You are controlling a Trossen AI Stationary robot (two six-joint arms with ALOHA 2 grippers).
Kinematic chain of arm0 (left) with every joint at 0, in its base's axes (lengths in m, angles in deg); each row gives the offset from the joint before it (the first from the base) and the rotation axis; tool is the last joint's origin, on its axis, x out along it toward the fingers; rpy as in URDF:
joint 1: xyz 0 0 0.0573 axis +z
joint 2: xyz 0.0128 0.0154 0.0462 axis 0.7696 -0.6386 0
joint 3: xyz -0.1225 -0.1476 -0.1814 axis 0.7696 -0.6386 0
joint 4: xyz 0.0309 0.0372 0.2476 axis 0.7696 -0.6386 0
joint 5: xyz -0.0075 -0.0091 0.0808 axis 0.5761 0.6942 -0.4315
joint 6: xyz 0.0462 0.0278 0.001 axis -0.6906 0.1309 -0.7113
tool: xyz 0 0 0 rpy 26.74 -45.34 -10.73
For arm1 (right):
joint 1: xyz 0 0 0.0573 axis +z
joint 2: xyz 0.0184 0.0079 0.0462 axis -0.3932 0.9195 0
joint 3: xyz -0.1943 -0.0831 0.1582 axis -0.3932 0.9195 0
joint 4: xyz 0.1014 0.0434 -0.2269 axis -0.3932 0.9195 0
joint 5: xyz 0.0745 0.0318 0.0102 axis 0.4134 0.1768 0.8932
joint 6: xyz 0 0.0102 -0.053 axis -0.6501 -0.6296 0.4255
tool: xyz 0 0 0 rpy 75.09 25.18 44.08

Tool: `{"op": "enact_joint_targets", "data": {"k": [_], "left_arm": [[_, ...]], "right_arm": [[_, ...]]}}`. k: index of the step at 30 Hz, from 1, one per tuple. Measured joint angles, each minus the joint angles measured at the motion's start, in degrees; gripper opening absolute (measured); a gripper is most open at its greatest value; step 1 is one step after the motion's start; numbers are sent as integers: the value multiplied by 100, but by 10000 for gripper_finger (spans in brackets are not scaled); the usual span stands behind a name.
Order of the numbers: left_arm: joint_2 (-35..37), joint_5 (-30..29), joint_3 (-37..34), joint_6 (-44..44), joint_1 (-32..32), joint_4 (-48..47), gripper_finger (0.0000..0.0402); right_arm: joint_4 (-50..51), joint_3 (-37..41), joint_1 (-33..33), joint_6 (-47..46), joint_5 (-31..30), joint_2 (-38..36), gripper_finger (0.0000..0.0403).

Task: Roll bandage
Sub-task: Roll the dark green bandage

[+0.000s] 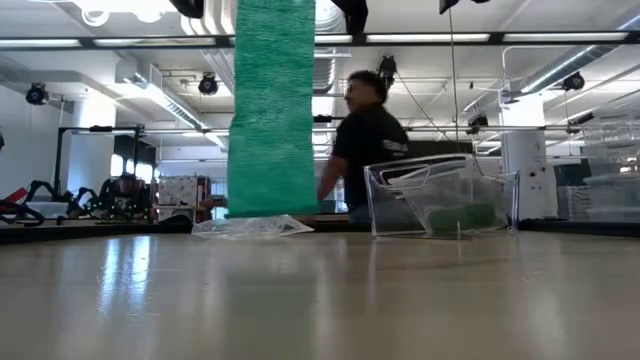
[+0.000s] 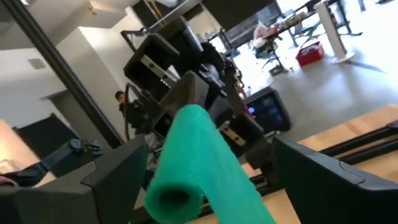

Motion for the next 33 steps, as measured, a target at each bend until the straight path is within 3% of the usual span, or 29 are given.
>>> {"op": "enact_joint_targets", "data": {"k": [8,33], "left_arm": [[-38,-175,0,-203,2,15,0],[-37,-302,0,-415,2,-11,0]], "right_arm": [[36,-85,86,-472,331,135,334],[-170,-106,376,-846,-69,324,288]]}}
